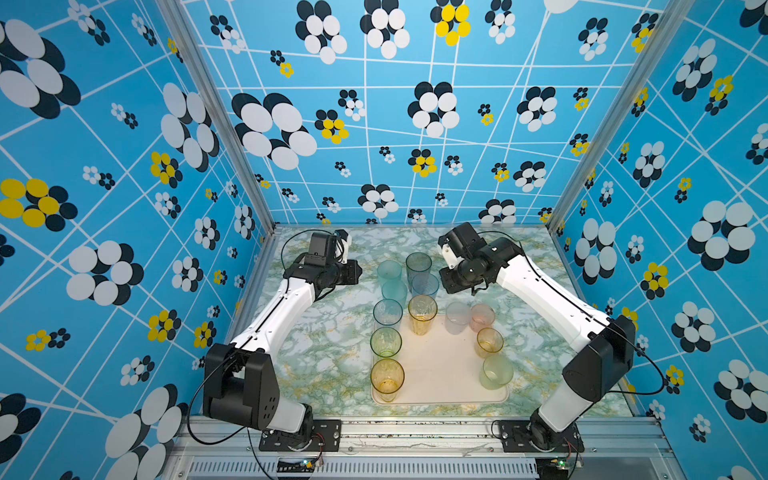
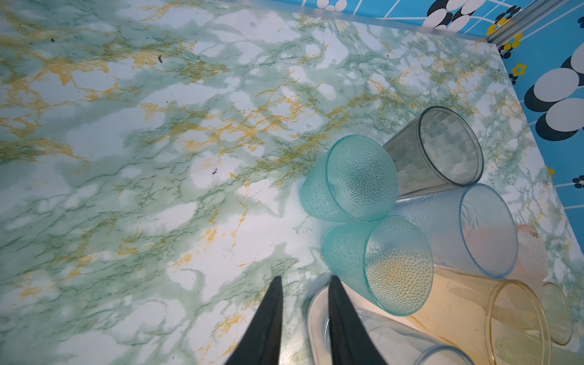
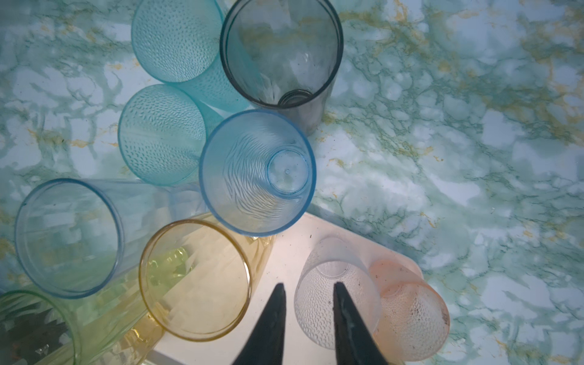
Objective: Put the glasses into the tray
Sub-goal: 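Move the right gripper over the light-blue frosted cup in the cluster, then lower and close the right gripper on the light-blue cup rim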
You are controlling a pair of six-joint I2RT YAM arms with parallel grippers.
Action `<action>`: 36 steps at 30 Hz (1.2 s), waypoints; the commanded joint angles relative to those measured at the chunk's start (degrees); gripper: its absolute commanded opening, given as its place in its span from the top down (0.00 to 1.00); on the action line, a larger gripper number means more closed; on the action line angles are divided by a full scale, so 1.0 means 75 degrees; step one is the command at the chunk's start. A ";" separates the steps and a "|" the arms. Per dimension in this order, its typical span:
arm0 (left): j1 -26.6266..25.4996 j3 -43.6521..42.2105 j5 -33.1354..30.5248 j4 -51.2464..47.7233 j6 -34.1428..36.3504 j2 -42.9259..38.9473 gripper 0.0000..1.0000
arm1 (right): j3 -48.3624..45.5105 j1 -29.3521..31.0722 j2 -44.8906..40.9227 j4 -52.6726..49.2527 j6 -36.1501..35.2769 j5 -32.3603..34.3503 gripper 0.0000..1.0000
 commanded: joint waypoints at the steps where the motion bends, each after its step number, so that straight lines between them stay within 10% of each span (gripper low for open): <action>1: 0.0072 0.0224 0.0075 -0.0129 0.0121 0.0099 0.73 | 0.0447 -0.0050 0.0339 -0.0121 -0.0038 0.0039 0.71; 36: 0.0047 -0.0253 -0.0524 0.0034 0.0391 -0.0244 0.73 | 0.1603 -0.0185 0.2030 -0.0501 -0.0126 -0.0112 0.72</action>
